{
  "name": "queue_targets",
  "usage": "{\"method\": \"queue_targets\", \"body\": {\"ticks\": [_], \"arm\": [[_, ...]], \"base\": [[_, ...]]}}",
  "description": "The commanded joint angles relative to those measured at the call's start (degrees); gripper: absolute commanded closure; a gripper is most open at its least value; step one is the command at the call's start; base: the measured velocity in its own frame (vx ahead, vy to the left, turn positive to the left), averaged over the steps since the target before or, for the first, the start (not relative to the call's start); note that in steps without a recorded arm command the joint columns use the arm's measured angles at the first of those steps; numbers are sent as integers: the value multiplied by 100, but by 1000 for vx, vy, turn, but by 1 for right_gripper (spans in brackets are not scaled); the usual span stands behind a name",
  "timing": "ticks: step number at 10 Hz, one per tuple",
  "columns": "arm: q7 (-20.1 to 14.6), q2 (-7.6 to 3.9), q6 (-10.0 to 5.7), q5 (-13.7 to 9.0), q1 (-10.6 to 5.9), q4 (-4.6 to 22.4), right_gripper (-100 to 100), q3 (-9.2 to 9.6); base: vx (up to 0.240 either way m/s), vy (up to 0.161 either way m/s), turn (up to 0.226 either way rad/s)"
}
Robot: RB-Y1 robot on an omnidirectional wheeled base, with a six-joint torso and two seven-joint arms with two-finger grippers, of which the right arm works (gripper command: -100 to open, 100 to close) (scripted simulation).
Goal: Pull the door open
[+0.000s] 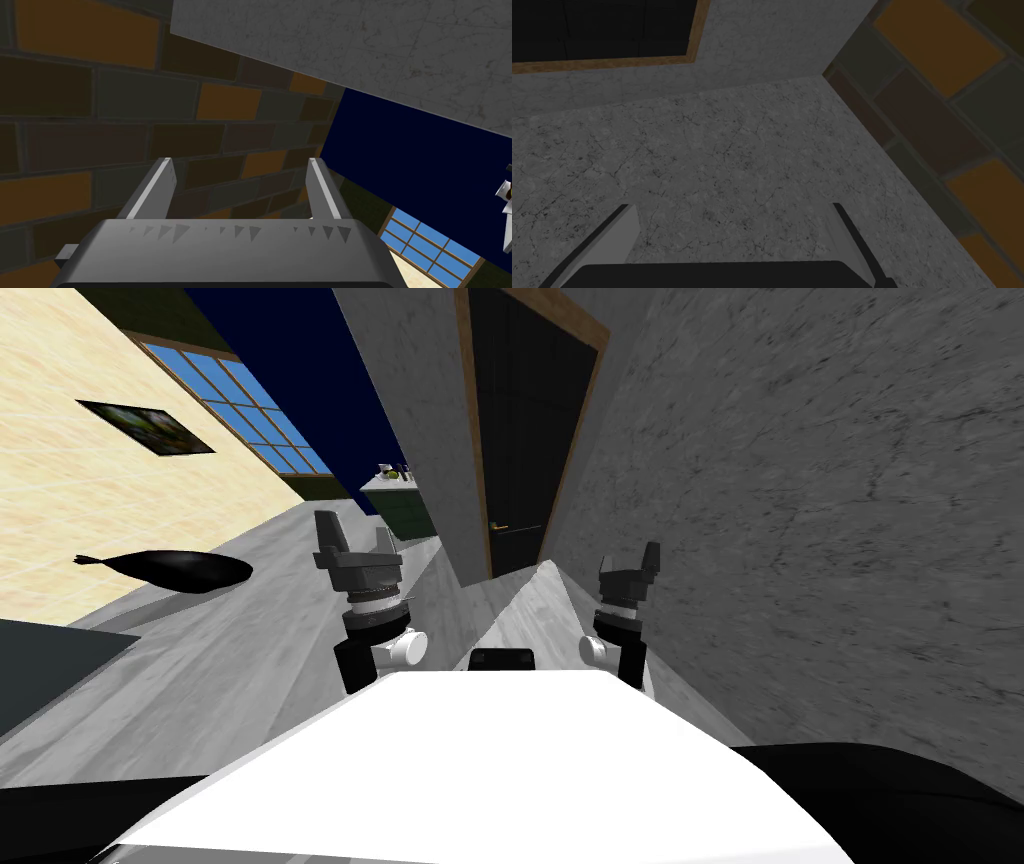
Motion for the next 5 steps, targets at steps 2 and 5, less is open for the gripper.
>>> {"method": "queue_targets", "body": {"ticks": [2, 5], "arm": [[1, -68, -64, -23, -90, 261, -100, -21], [3, -158, -162, -57, -229, 660, -100, -52]], "base": [[62, -2, 99], [104, -5, 112]]}}
